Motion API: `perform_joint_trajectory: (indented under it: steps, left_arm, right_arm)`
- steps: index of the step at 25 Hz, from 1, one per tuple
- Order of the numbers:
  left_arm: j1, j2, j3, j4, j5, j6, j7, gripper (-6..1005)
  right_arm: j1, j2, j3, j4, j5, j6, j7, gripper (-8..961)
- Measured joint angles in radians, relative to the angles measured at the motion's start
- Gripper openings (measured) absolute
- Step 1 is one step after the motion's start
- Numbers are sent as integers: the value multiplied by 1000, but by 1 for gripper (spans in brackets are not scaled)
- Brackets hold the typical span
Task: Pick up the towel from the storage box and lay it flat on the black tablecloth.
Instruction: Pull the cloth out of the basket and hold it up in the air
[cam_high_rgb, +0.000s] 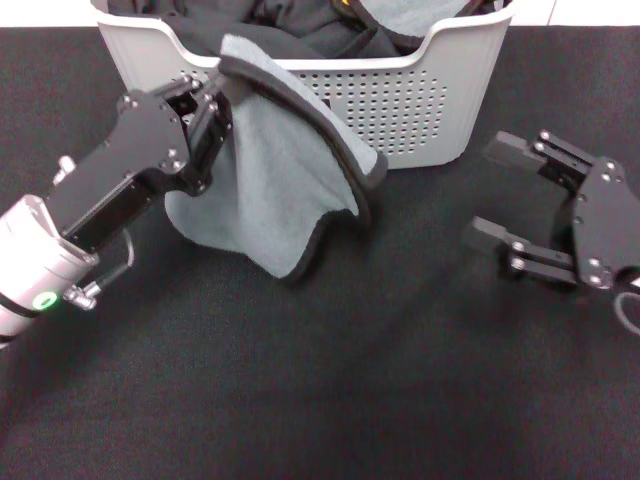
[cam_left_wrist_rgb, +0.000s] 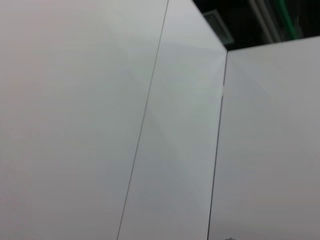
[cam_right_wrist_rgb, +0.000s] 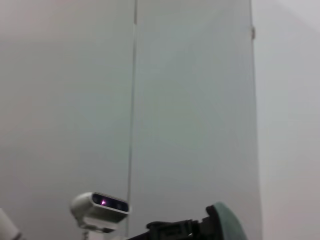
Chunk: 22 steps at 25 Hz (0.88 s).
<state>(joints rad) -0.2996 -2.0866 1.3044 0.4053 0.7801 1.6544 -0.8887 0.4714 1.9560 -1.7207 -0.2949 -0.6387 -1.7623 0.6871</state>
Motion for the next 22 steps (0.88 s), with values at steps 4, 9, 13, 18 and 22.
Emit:
perform_joint_trajectory:
  steps: [4, 9, 13, 18, 22]
  left_arm:
    - [-8, -4, 3, -46, 10, -22, 25, 25]
    - [-43, -9, 9, -114, 14, -26, 49, 26]
    - [-48, -12, 15, -123, 16, -27, 55, 26]
    - [-48, -15, 29, -124, 16, -22, 56, 27]
    - [-53, -17, 42, -125, 12, -26, 57, 27]
  right_arm:
    - [-1, 38, 23, -4, -2, 71, -45, 779]
    - [10, 65, 24, -20, -3, 151, -71, 779]
    - [0, 71, 14, -74, -4, 249, -83, 779]
    - [9, 72, -1, -77, -2, 273, -78, 779]
    - [23, 72, -37, -87, 0, 295, -73, 778]
